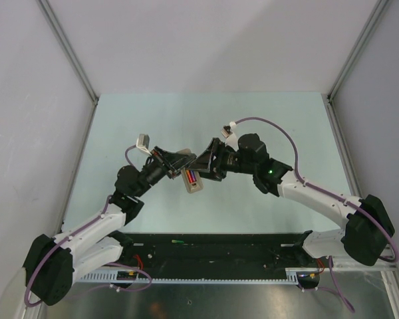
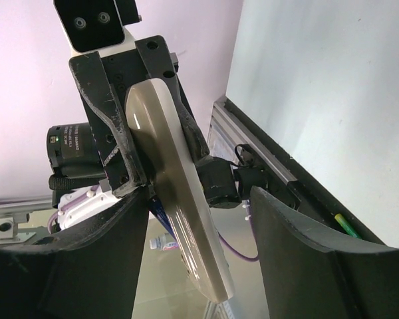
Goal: Load the batteries into the remote control
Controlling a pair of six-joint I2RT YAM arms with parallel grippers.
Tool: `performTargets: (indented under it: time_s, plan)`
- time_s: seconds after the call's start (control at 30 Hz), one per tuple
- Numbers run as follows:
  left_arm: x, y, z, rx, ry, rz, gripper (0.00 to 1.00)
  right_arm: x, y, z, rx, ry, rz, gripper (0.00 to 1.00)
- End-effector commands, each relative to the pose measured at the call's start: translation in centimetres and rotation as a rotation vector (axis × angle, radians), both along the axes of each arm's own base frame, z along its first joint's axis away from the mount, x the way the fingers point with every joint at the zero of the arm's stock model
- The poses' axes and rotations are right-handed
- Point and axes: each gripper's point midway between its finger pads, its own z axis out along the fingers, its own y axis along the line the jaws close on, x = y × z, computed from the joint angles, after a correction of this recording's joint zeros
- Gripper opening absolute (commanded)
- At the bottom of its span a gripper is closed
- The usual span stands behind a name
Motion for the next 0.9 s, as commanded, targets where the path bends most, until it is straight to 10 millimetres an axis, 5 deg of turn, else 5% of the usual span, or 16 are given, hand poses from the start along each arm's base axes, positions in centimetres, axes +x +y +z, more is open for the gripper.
performTargets:
  time_s: [0.0,0.87]
  plan:
    - [-0.8,1.0,7.3,-0.133,-0.179,0.017,0.00,-0.9,-0.6,-1.9,-0.048,0.034,0.003,0.65]
    - [-0.5,1.6,9.5,-0.177,-0.218,0.030,0.00,-2.5,-0.2,-3.4,-0.026,0.074,0.028,0.57]
